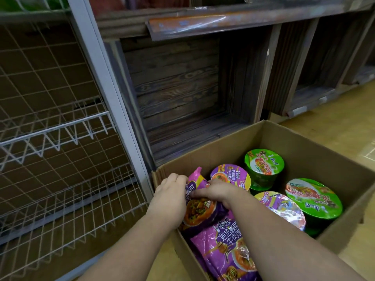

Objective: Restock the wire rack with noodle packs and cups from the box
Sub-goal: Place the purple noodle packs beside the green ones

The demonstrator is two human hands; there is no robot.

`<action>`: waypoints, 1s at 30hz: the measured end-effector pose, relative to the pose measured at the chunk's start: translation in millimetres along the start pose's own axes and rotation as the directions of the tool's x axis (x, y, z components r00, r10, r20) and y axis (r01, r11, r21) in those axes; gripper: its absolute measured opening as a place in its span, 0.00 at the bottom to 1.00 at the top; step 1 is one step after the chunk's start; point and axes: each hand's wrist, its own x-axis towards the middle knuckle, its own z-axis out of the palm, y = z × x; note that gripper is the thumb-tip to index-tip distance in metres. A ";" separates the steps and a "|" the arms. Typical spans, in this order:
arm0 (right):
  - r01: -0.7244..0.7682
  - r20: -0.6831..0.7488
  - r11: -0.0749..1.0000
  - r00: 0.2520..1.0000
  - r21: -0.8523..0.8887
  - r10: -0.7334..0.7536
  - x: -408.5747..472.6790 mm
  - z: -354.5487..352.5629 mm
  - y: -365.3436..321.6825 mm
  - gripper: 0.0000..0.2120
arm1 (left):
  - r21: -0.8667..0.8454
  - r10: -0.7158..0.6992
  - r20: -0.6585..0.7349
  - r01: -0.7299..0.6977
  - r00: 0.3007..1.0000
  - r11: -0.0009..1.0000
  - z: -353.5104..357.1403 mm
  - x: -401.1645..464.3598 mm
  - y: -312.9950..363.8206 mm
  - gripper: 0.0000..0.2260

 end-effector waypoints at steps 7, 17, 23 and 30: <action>0.148 -0.124 0.989 0.981 -0.012 -0.148 -35.0 -23.2 -38.6 0.39 | -0.145 -0.022 -0.100 0.007 0.995 0.989 -20.5 4.4 4.2 0.17; 0.488 -0.137 0.800 0.871 0.349 -0.471 -113.7 -116.9 -95.8 0.28 | -0.515 -0.213 -0.270 0.046 0.939 0.856 -95.0 11.9 16.9 0.31; 0.709 -0.263 0.558 0.691 0.431 -0.674 -161.2 -115.6 -135.7 0.31 | -0.705 -0.207 -0.312 -0.080 0.927 0.705 -160.9 17.4 38.3 0.20; 0.796 -0.368 0.250 0.500 0.551 -0.784 -214.7 -83.2 -205.6 0.27 | -0.453 -0.064 -0.679 -0.349 0.732 0.821 -275.9 -9.7 20.9 0.08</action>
